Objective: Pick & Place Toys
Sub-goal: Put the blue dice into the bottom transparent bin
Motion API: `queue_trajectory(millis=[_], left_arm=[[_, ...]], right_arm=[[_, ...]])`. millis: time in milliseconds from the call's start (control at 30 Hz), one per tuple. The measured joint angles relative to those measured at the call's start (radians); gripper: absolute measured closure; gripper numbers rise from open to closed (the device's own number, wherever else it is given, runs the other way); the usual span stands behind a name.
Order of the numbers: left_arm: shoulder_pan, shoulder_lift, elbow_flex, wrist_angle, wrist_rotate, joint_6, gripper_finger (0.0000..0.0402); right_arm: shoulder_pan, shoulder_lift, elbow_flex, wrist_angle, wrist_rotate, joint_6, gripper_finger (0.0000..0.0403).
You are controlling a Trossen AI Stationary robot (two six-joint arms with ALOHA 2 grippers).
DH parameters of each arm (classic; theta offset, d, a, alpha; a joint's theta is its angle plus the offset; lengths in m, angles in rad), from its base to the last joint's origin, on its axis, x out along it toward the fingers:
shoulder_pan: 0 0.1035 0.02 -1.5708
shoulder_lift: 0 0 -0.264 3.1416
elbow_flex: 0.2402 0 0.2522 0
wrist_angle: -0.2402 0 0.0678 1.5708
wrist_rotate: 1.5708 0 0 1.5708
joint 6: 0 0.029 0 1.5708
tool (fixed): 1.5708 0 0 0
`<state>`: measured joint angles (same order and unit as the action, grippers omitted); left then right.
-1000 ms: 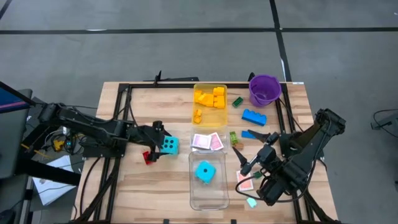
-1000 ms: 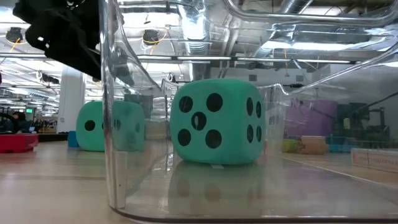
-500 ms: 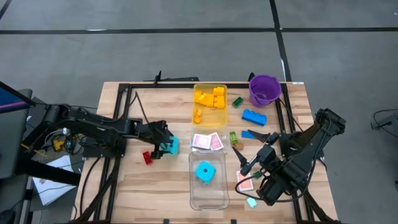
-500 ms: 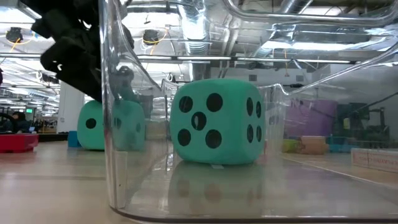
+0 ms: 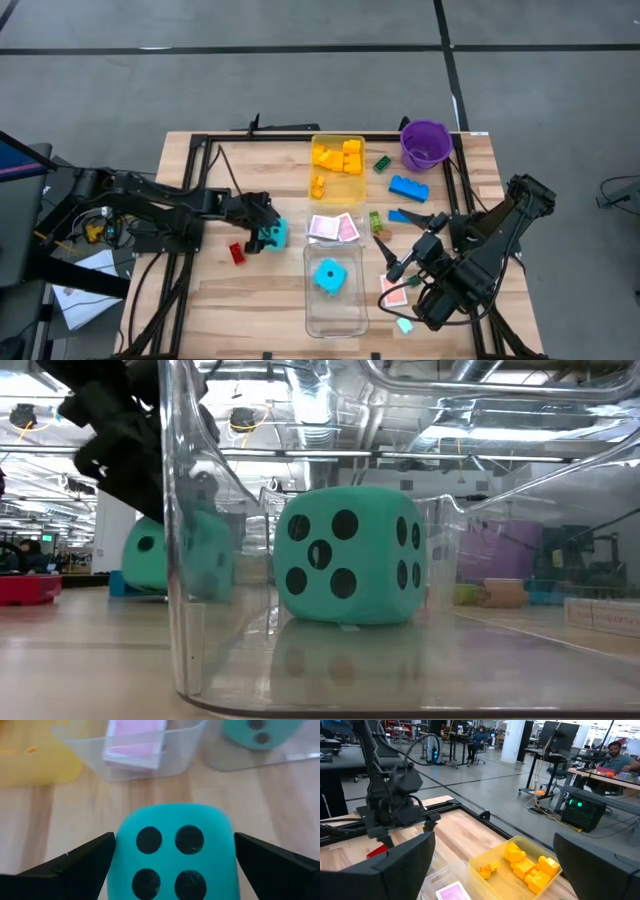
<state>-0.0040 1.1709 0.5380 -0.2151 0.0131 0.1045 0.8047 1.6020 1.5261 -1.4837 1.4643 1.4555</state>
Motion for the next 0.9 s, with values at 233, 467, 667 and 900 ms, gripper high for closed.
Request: queue_trajectory(millis=[233,467,667,900], left_arm=[[-0.035,-0.060,-0.001,-0.022,0.003,-0.030,0.0002],[-0.035,-0.048,-0.001,-0.034,-0.006,-0.058,0.0002],[-0.043,-0.053,-0.001,-0.042,-0.020,-0.053,0.0002],[-0.069,-0.053,-0.001,-0.040,-0.119,-0.173,0.0002]], right_arm=[[0.000,0.000,0.000,0.000,0.000,0.000,0.0005],[0.000,0.001,0.000,0.004,0.000,0.001,0.0005],[0.000,0.001,0.000,0.004,0.000,0.000,0.0005],[0.000,0.001,0.000,0.004,-0.008,0.002,0.0005]])
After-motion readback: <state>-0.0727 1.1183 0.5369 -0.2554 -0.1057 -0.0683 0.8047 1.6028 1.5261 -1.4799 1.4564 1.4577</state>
